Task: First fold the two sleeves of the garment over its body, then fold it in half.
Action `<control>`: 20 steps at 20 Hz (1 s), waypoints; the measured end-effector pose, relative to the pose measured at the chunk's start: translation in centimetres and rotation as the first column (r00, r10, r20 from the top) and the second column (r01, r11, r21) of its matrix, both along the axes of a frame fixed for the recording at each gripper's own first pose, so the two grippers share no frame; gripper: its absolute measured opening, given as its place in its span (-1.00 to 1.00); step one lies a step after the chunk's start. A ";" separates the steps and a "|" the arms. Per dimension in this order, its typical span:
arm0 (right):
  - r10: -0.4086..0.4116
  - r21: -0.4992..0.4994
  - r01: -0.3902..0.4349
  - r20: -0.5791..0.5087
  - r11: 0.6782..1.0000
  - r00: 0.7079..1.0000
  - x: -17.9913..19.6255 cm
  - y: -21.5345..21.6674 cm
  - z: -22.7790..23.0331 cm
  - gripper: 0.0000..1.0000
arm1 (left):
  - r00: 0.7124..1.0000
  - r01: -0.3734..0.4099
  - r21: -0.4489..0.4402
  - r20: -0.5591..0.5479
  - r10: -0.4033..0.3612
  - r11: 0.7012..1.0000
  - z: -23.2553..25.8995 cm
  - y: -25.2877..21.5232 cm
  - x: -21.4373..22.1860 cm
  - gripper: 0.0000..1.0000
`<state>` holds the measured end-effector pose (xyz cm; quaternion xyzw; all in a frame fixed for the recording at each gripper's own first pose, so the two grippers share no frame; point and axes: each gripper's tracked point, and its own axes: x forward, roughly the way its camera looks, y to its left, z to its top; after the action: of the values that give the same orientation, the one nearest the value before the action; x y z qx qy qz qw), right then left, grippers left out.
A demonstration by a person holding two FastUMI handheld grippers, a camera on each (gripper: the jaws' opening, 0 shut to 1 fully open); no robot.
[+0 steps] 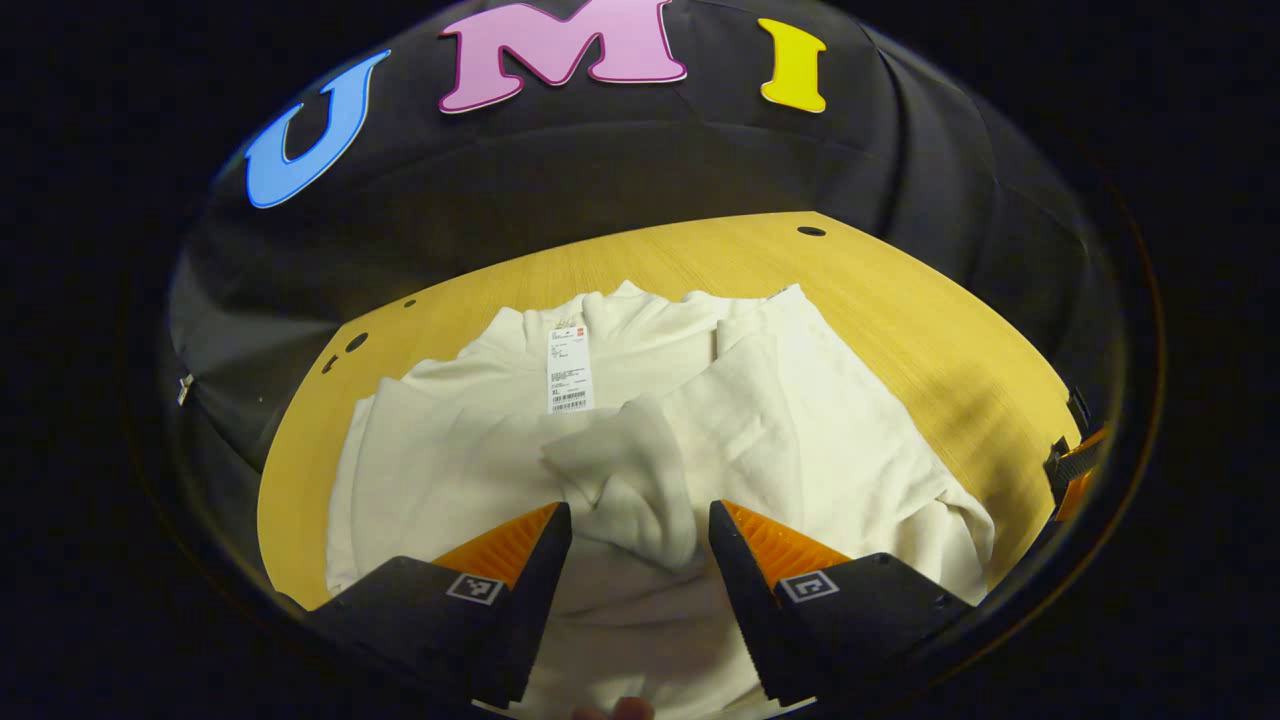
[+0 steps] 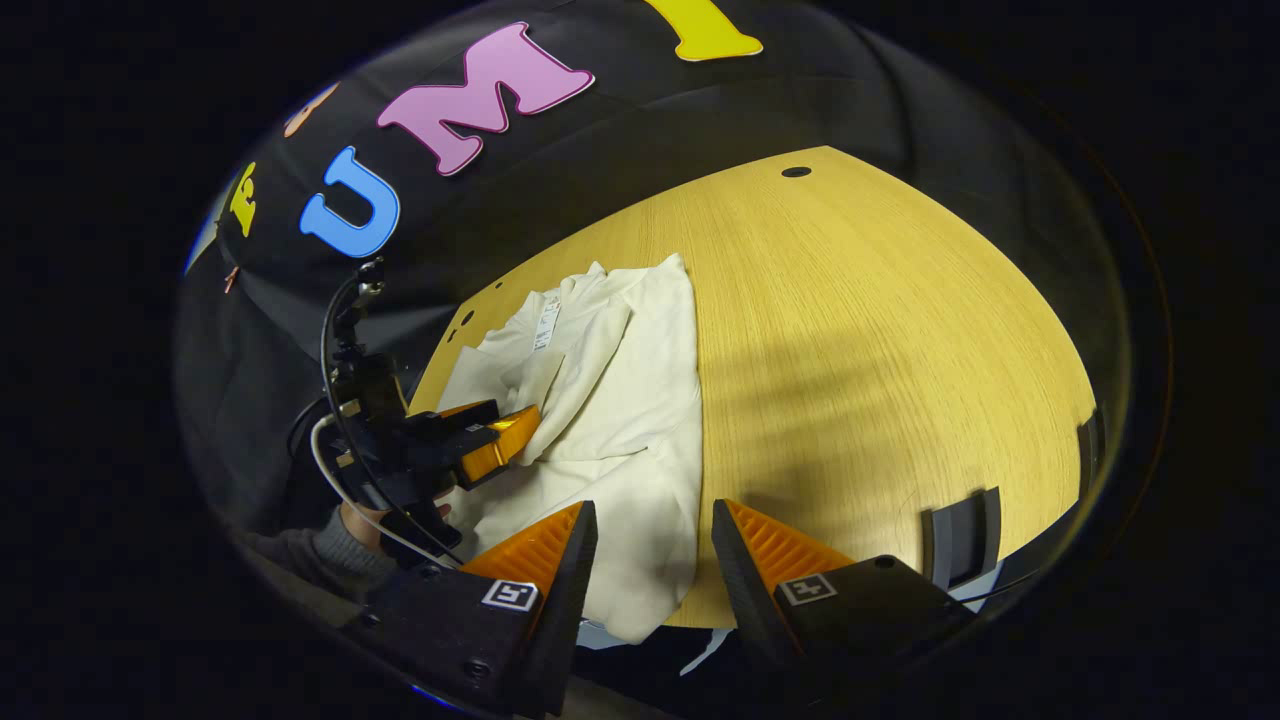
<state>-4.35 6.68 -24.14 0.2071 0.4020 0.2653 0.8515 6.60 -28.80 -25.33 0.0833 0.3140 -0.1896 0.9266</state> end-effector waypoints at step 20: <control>-0.020 -0.171 0.010 -0.056 0.985 0.998 -7.2 2.4 -4.0 0.60 | 0.975 -0.199 0.025 -0.094 0.200 0.980 -1.4 22.2 -11.8 0.83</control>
<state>-11.54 9.05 -28.14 0.1438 0.4460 0.2173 0.8563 -5.24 -6.62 -26.74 0.0492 0.3665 -0.0969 0.9241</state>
